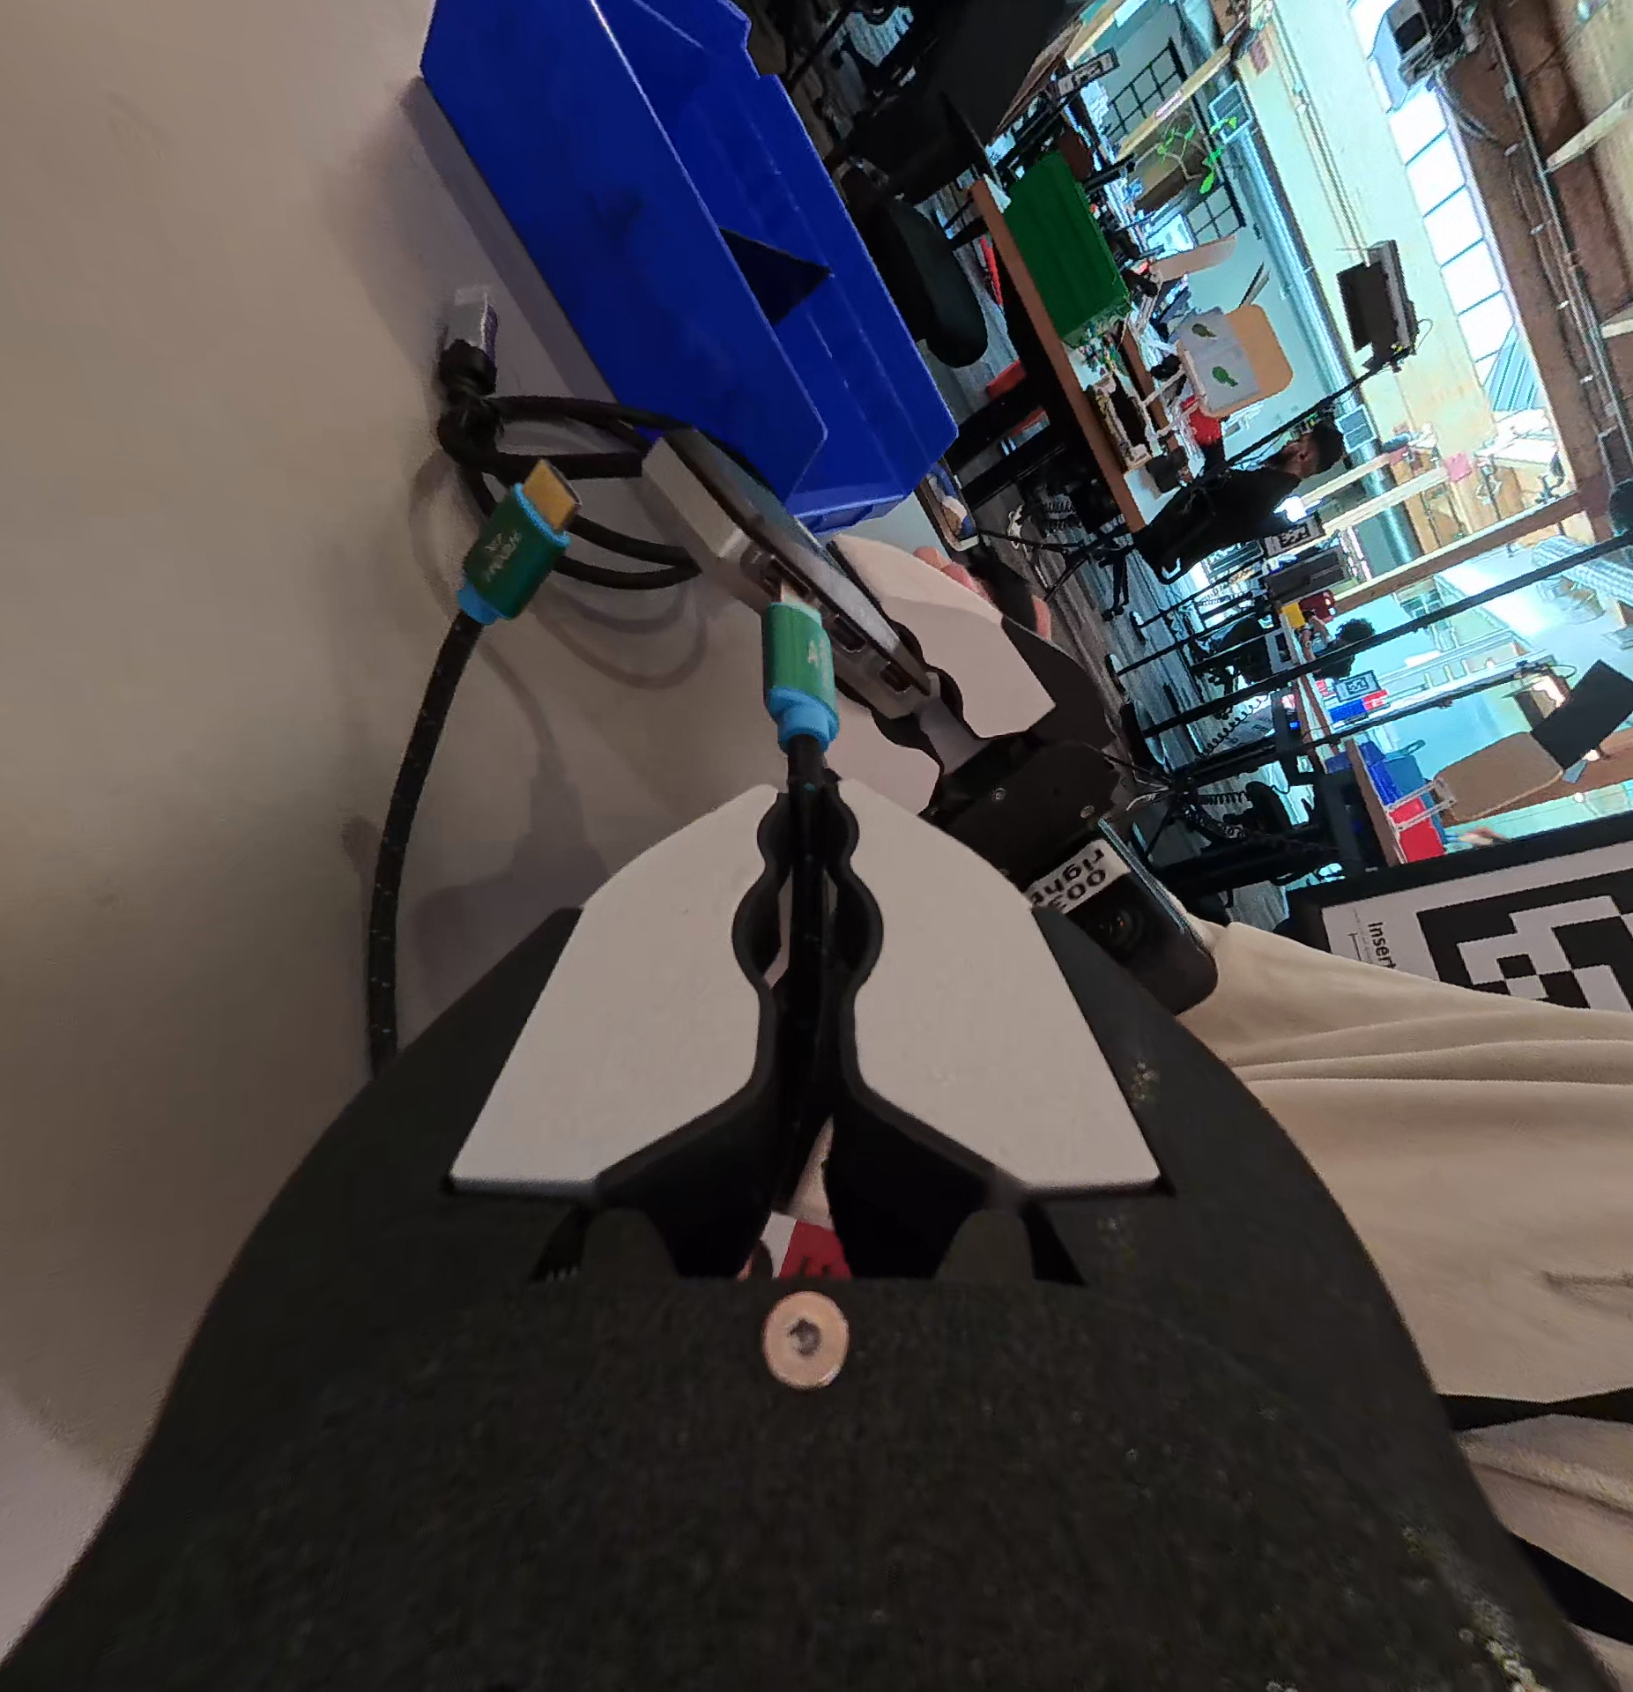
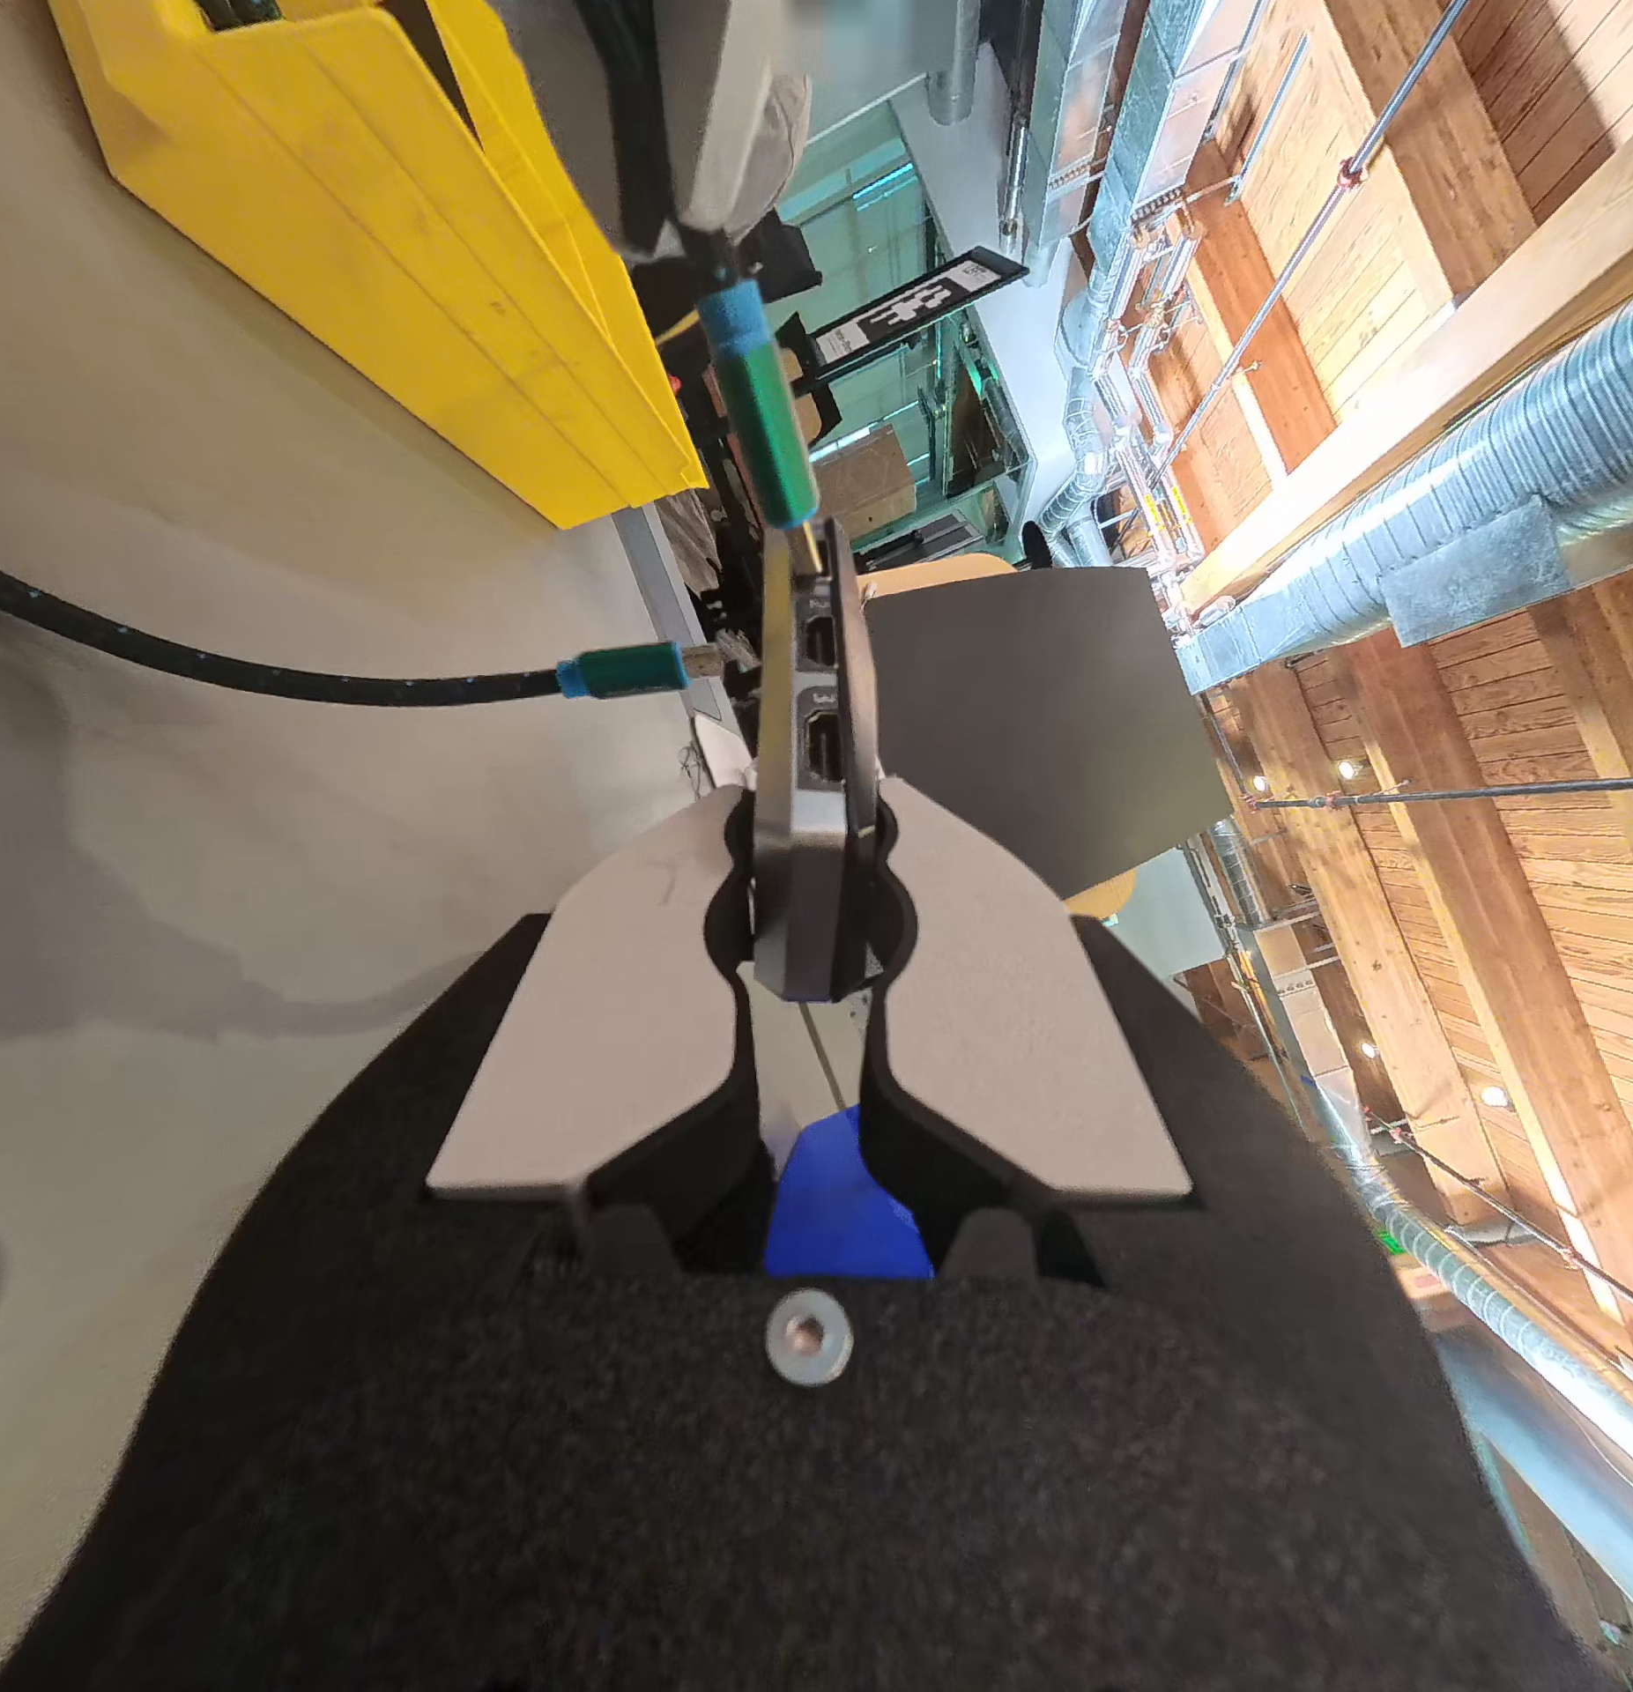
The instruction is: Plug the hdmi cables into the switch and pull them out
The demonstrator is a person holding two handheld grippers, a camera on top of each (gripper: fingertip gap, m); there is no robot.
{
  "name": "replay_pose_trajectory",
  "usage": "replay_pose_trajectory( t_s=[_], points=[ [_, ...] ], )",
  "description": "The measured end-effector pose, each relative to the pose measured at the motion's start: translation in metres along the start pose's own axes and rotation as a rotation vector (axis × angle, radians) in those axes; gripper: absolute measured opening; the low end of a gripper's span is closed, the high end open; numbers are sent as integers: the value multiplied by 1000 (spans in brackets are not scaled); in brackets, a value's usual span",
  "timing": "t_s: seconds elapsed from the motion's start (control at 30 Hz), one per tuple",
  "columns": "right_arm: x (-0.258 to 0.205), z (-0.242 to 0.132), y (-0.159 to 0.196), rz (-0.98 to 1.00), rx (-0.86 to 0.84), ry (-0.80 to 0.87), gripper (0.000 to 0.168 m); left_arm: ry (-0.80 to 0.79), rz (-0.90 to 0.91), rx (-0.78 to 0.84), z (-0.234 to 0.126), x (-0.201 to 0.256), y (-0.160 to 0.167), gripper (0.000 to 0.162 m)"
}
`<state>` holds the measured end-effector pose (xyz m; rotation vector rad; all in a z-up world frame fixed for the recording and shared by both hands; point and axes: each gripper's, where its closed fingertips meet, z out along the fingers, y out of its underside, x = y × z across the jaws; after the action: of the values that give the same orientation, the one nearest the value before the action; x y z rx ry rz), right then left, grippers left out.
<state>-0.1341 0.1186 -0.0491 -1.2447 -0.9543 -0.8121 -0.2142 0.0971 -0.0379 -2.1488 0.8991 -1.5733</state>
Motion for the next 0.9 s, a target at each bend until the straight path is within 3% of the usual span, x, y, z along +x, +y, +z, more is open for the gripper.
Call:
replay_pose_trajectory(
  t_s=[0.9],
  points=[
    [0, -1, -3, -196, -26, 74, 21, -6, -53, 2, -3, -6, -4, 6]
  ],
)
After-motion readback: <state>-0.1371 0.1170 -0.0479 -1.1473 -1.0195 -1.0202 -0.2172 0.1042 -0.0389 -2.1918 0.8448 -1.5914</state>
